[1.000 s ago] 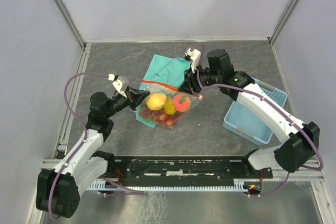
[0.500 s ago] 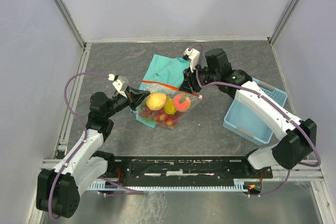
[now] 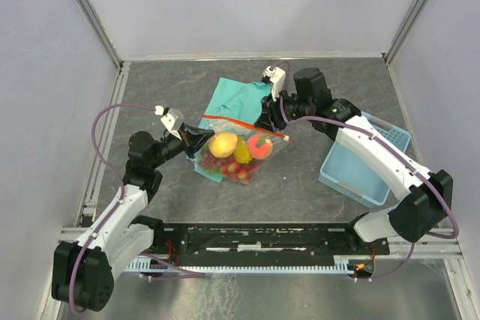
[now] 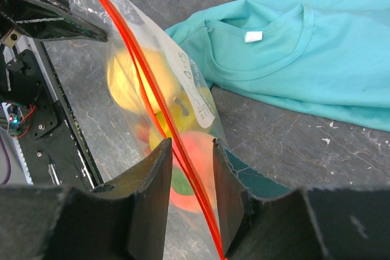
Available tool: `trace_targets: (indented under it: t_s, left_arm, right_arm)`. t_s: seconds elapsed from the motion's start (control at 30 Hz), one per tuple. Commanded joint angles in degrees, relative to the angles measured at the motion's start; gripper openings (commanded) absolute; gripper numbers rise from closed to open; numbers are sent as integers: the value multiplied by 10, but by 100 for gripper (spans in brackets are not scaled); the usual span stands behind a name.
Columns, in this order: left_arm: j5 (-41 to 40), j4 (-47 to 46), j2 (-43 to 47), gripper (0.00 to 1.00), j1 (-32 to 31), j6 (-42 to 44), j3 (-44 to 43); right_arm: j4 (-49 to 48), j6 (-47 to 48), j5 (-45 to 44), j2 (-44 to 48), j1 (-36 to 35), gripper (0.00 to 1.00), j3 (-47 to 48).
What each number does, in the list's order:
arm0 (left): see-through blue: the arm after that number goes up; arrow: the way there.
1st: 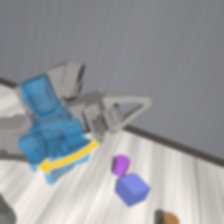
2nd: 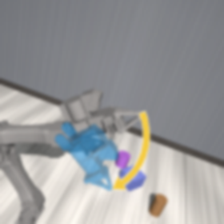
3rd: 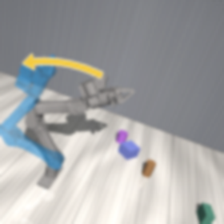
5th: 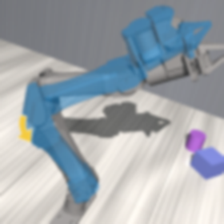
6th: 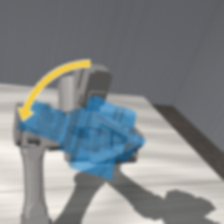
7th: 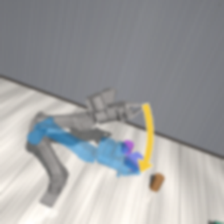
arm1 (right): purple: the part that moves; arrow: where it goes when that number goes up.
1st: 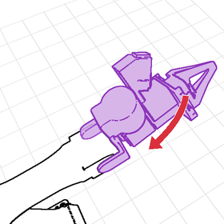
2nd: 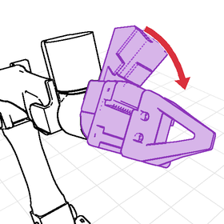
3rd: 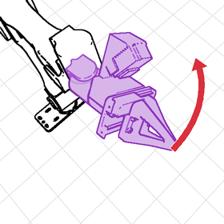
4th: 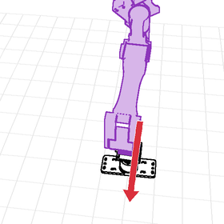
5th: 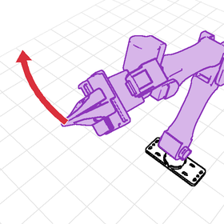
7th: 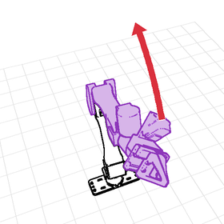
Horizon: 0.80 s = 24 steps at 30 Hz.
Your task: Open the zip-top bag and remove the fake food
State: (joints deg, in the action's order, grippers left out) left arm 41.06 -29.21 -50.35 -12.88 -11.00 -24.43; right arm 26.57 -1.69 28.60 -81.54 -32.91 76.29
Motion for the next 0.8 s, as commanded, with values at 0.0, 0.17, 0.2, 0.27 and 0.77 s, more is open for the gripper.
trace_targets:
  t_s: [0.0, 0.17, 0.2, 0.27, 0.77]
  left_arm:
    - [12, -48, 6, 3, 1, 6, -11]
    - [12, -48, 6, 3, 1, 6, -11]
    - [12, -48, 6, 3, 2, 6, -11]
    - [12, -48, 7, 3, 1, 6, -10]
    - [13, -49, 6, 3, 1, 6, -10]
  right_arm:
    - [-21, -5, -23, 4, -2, 40, 30]
    - [-7, 2, -22, -9, -1, 36, 40]
    - [-5, 5, -14, -11, -2, 36, 40]
    - [-6, 9, 7, -12, -3, 36, 35]
    - [28, 54, 38, -34, -32, 44, 41]
